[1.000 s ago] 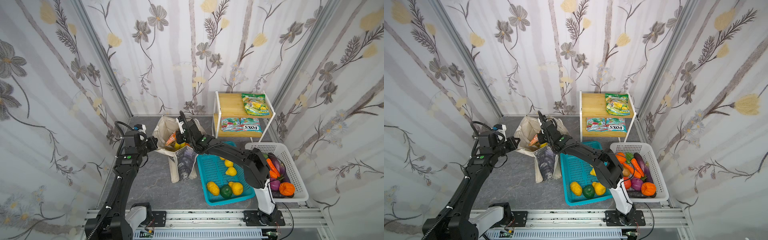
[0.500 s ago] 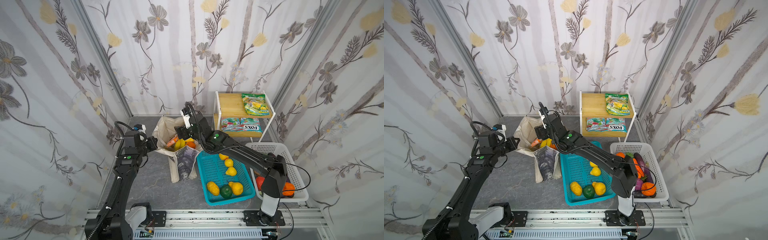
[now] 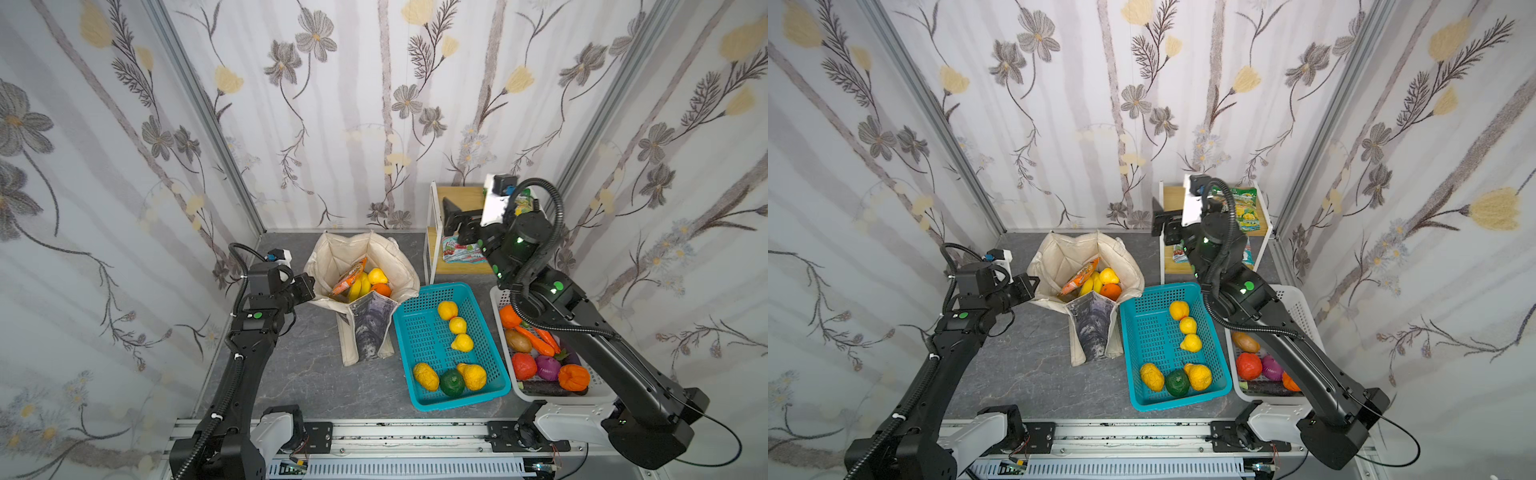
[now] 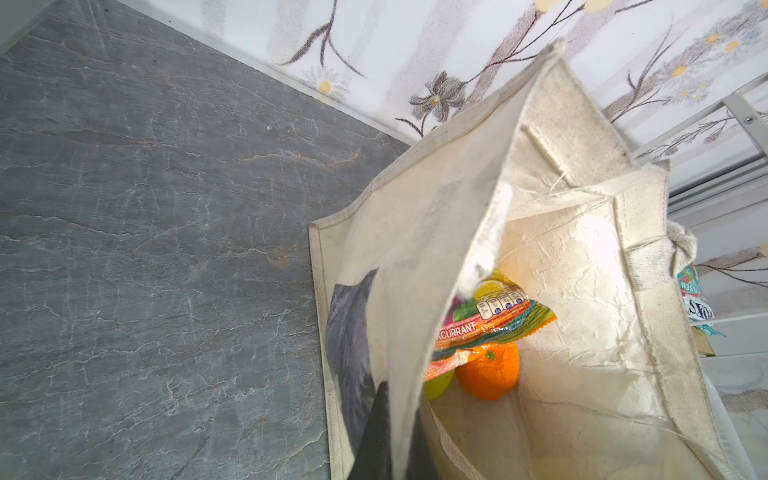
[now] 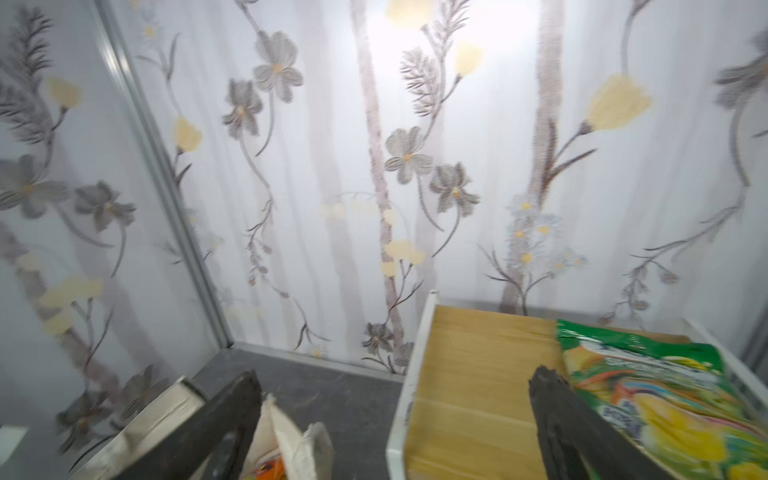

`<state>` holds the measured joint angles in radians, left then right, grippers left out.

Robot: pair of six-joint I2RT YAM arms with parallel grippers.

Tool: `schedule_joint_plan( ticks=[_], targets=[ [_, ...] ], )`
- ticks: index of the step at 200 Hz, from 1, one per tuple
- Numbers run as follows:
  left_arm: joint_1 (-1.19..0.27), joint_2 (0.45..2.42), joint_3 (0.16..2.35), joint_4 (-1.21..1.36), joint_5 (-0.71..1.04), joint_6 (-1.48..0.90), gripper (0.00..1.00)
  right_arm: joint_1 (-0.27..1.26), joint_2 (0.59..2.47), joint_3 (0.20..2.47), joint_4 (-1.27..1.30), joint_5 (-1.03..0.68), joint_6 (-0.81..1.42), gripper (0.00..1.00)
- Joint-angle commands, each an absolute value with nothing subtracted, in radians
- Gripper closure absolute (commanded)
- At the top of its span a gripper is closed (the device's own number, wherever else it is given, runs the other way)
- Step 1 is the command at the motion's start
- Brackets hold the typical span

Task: Place the food into the grocery bag and tie it
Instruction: 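Move the right gripper back to the green candy bag on the shelf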

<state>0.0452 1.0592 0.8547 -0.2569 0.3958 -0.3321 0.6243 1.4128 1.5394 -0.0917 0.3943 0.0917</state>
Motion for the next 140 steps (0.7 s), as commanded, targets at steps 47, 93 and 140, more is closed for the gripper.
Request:
schedule_joint_plan(
  ticks=[47,93,140],
  targets=[
    [0.046,1.06,0.85,-0.235,0.403,-0.322,1.0,0.208,1.539,1.722,-0.434,0.176,0.303,0.0],
    [0.046,1.062,0.844,-0.233,0.4,-0.325,1.0,0.099,1.627,1.75,-0.487,0.118,0.323,0.0],
    [0.045,1.072,0.846,-0.232,0.399,-0.327,1.0,0.048,1.661,1.728,-0.501,0.081,0.322,0.02]
  ],
)
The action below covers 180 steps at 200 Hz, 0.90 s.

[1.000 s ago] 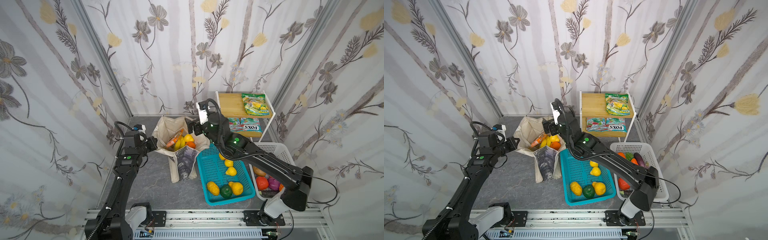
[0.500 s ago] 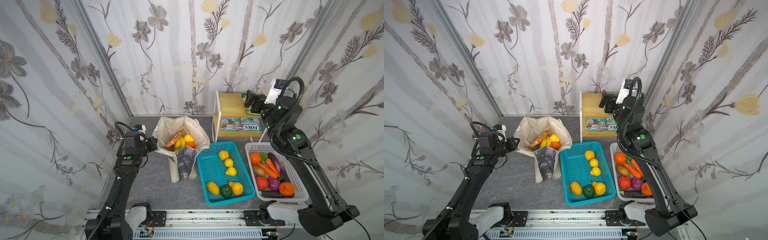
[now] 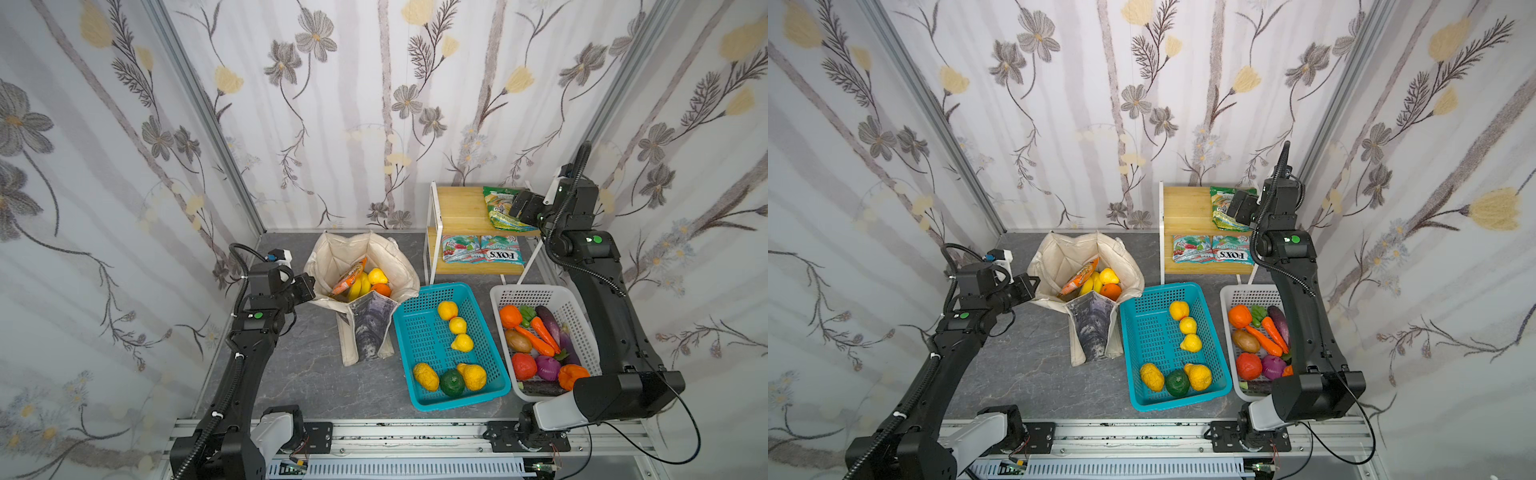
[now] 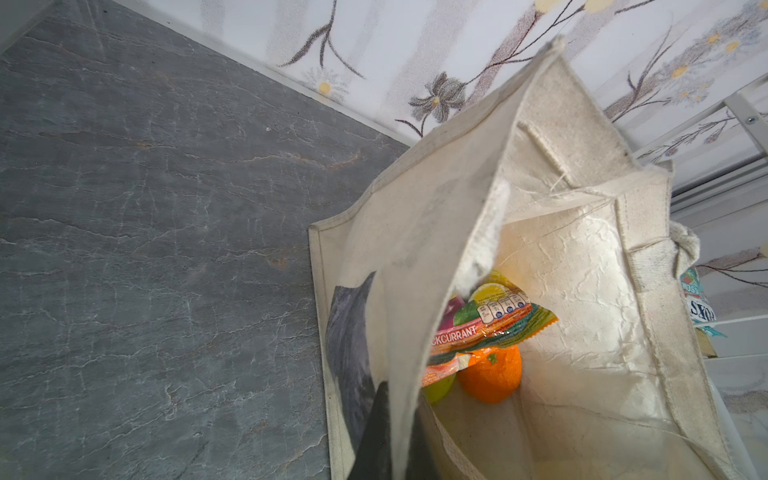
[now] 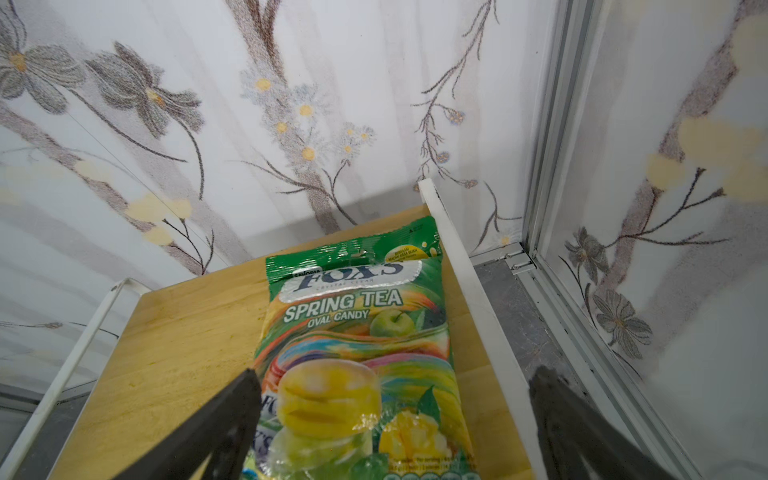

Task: Place the food into the grocery bag and tie it
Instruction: 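Move the right gripper back to the green candy bag on the shelf, then grasp the green Fox's Spring Tea candy bag with the right gripper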

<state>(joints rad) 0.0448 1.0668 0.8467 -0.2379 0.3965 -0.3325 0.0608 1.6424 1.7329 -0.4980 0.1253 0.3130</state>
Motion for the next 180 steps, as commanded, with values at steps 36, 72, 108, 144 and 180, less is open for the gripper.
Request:
schedule_joint_plan(
  ticks=[36,72,108,144,180],
  targets=[
    [0.046,1.074,0.845,-0.232,0.402,-0.325,1.0,0.046,1.676,1.702,-0.499,0.061,0.326,0.04],
    [0.046,1.074,0.842,-0.231,0.398,-0.327,1.0,0.047,1.667,1.67,-0.461,-0.048,0.341,0.09],
    [0.045,1.074,0.841,-0.232,0.396,-0.328,1.0,0.057,1.656,1.657,-0.453,-0.135,0.368,0.12],
    [0.045,1.074,0.841,-0.231,0.396,-0.328,1.0,0.06,1.632,1.641,-0.447,-0.147,0.364,0.12],
    [0.046,1.071,0.838,-0.229,0.397,-0.328,1.0,0.058,1.603,1.616,-0.43,-0.136,0.387,0.13]
  ],
)
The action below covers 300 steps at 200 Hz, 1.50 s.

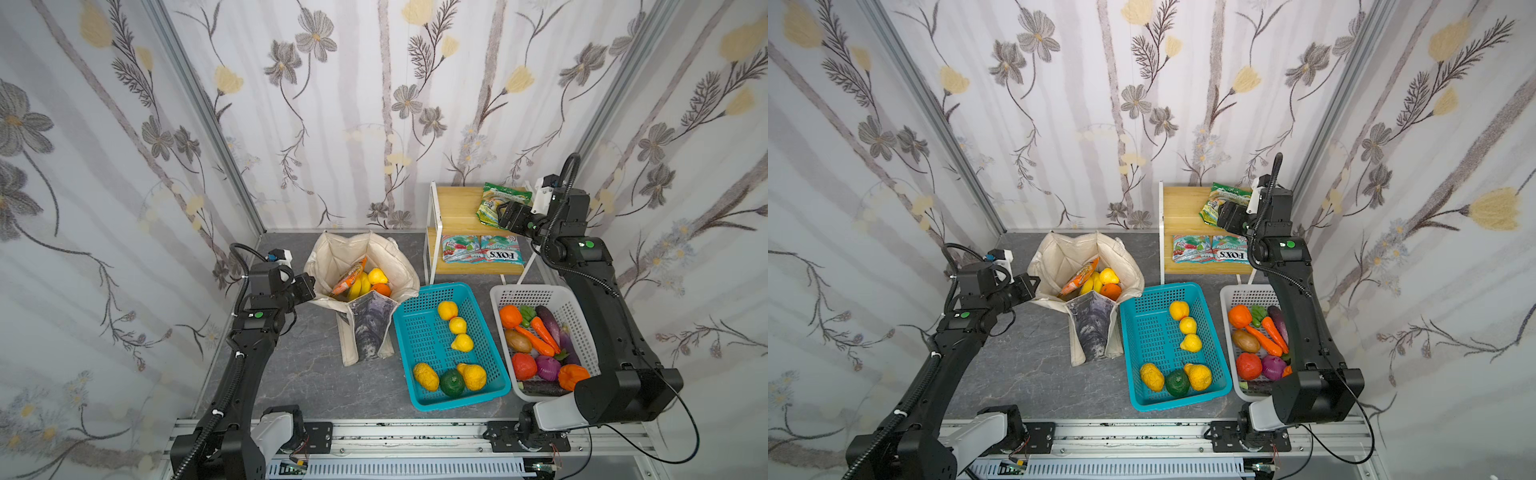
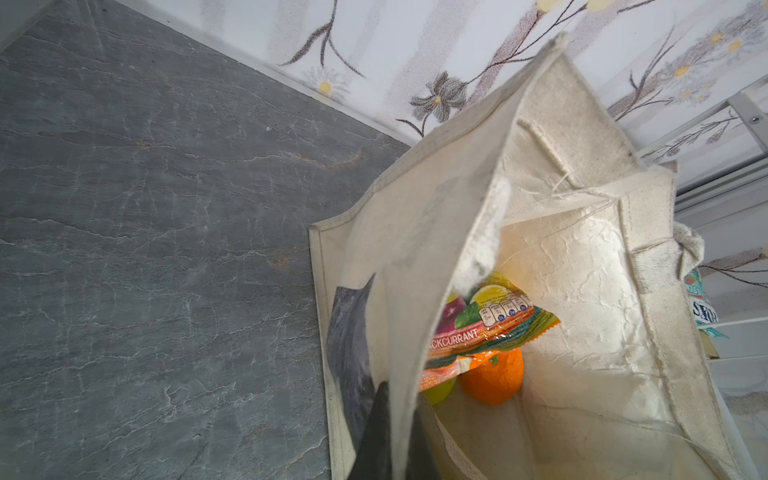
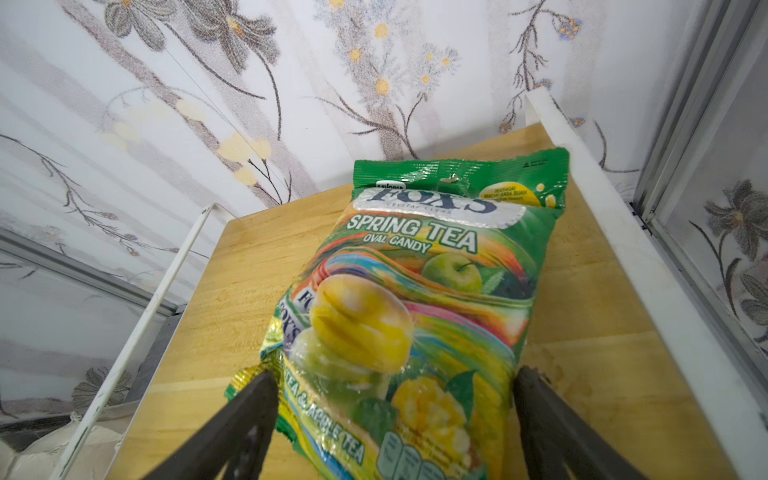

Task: Place the food into the grocery bag and tie it
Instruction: 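Grasp the green Fox's Spring Tea candy bag with the right gripper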

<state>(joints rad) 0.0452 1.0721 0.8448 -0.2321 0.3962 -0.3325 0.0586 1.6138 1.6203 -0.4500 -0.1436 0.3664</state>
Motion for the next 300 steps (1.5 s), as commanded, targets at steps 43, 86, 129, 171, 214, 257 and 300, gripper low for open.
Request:
schedule_joint_plan(
  ticks=[43,86,129,171,214,257,300],
  targets=[
    [0.046,1.069,0.834,-0.229,0.397,-0.327,1.0,0.054,1.579,1.583,-0.462,-0.116,0.394,0.16],
    [0.045,1.069,0.837,-0.23,0.397,-0.325,1.0,0.047,1.561,1.538,-0.444,-0.126,0.406,0.25],
    [0.045,1.063,0.834,-0.23,0.396,-0.324,1.0,0.047,1.563,1.521,-0.397,-0.187,0.434,0.44],
    [0.046,1.063,0.83,-0.23,0.396,-0.323,1.0,0.047,1.549,1.49,-0.345,-0.219,0.459,0.59],
    [0.046,1.062,0.83,-0.23,0.399,-0.325,1.0,0.047,1.536,1.488,-0.337,-0.232,0.462,0.97],
    [0.046,1.06,0.828,-0.23,0.397,-0.327,1.0,0.049,1.51,1.506,-0.328,-0.264,0.471,1.0],
    [0.045,1.065,0.833,-0.23,0.396,-0.33,1.0,0.096,1.433,1.531,-0.227,-0.342,0.474,1.0]
  ],
)
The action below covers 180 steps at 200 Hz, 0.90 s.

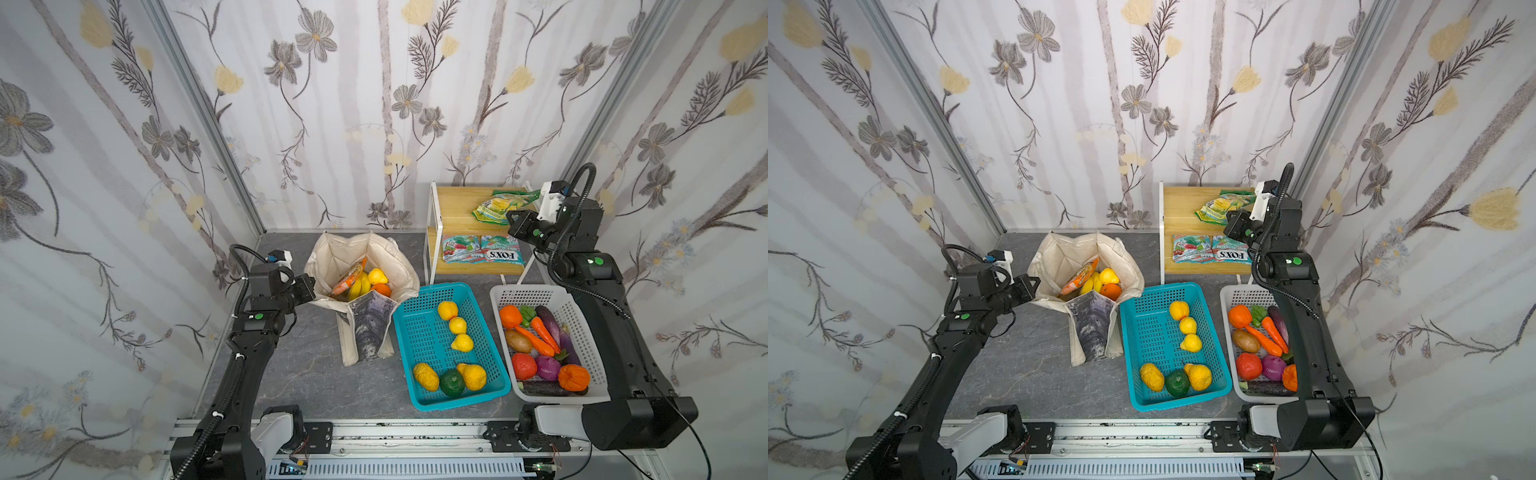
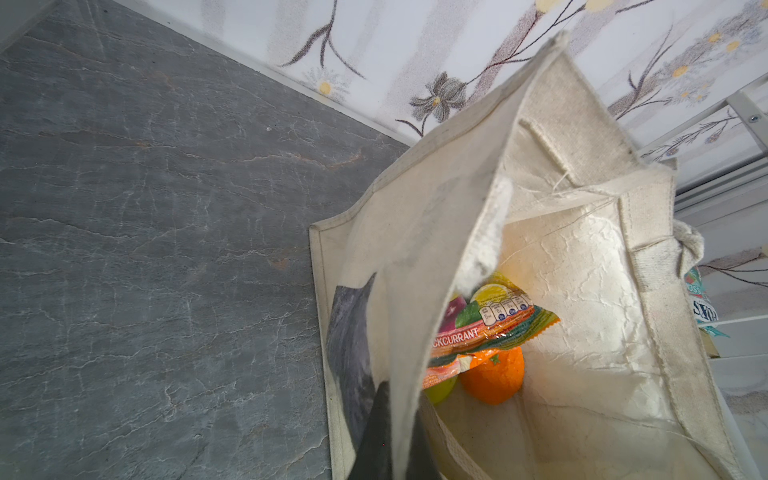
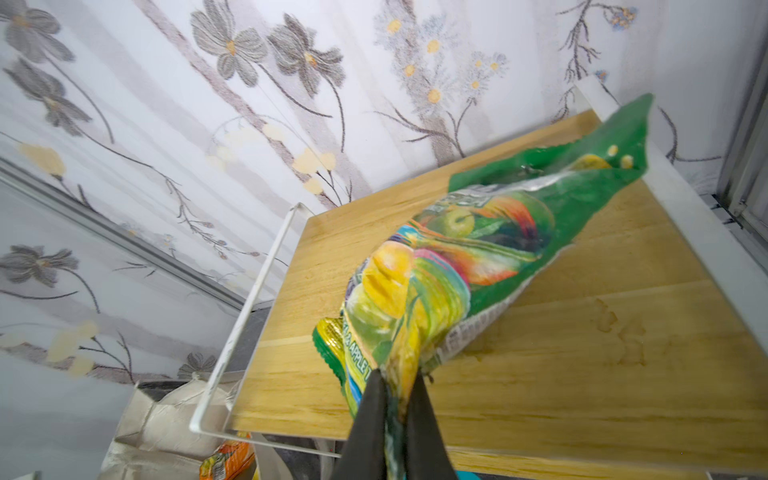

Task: Place the food into the grocery bag and tie it
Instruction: 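Grasp the green Fox's Spring Tea candy bag with the right gripper, then lift the green candy bag and carry it over the tote bag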

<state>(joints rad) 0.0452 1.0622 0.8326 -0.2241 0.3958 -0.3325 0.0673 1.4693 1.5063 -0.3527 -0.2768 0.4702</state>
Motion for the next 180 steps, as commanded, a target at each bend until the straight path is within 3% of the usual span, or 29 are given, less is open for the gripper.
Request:
schedule_joint_plan(
  ticks=[1,99,180],
  targets=[
    [0.046,1.065,0.833,-0.23,0.396,-0.33,1.0,0.098,1.432,1.532,-0.226,-0.343,0.474,1.0],
    [0.046,1.057,0.827,-0.229,0.394,-0.334,1.0,0.364,1.455,1.7,-0.2,-0.325,0.465,1.0],
    [0.045,1.056,0.821,-0.226,0.394,-0.336,1.0,0.648,1.682,1.795,-0.165,-0.384,0.469,1.0]
  ],
)
